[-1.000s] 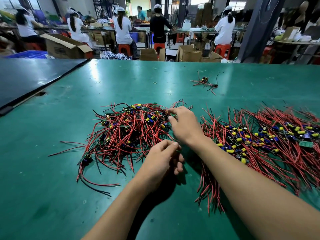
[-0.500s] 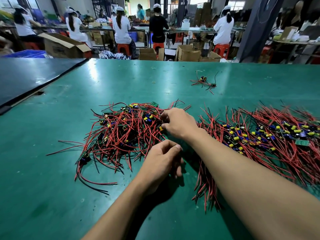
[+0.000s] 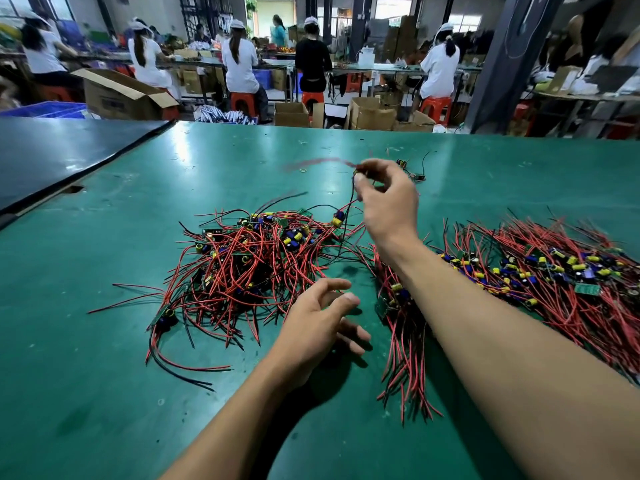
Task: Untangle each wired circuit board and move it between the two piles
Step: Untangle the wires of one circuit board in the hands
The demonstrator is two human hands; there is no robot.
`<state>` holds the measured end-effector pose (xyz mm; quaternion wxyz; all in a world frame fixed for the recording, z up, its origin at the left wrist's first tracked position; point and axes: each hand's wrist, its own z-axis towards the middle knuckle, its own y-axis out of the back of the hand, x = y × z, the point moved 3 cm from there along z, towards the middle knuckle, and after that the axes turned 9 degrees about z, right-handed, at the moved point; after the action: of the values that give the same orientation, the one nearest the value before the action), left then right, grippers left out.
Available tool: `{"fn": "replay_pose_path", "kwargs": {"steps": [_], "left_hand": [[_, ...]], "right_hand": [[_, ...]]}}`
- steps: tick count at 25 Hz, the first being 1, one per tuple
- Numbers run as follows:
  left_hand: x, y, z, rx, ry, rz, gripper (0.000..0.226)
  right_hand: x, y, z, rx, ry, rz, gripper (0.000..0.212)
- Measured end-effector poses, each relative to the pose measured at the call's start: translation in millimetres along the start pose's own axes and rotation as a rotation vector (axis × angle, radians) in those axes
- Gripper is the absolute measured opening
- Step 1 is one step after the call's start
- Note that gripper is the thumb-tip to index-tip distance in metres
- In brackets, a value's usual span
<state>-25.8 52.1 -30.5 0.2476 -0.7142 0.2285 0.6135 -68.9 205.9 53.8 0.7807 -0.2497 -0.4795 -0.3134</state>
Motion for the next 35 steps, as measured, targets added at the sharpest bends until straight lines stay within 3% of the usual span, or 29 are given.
{"fn": "replay_pose_path", "kwargs": {"steps": [4,7,15,19,21,23,26,32,35], "left_hand": [[1,1,2,-0.015,0.000,-0.032,0.052],[2,2,1,-0.020,0.006,-0.037,0.053],[0,2,1,0.013,0.017,0.021,0.024],[3,3,2,0.011,0.007,0.081,0.018],[4,4,3,0.011,0.000,0.083,0.018],[4,3,3,0.005,-0.006,0.049,0.019],[3,0,3,-0.021,-0.004,-0.058,0.023],[1,-2,6,0.001,-0.014,-0.145,0.028],[4,2,7,-0.013,0.011,-0.157,0.030]], "right_hand": [[13,9,9,-0.005,-0.421,0.744,0.013],[13,11,5,0.043,-0.635,0.981,0.008],[31,26,11,-0.022,-0.598,1.146,0.020],[56,32,14,0.168,-0.542,1.299,0.029],[58,29,1,0.354,-0.549,1.115,0.024],[43,26,-24,0.504,-0.540,0.709,0.016],[4,28,-73,0.593,-0.494,0.242,0.007],[-28,53,-103,0.436,-0.313,0.035,0.009],[-29,58,-104,0.422,-0.310,0.006,0.012]]}}
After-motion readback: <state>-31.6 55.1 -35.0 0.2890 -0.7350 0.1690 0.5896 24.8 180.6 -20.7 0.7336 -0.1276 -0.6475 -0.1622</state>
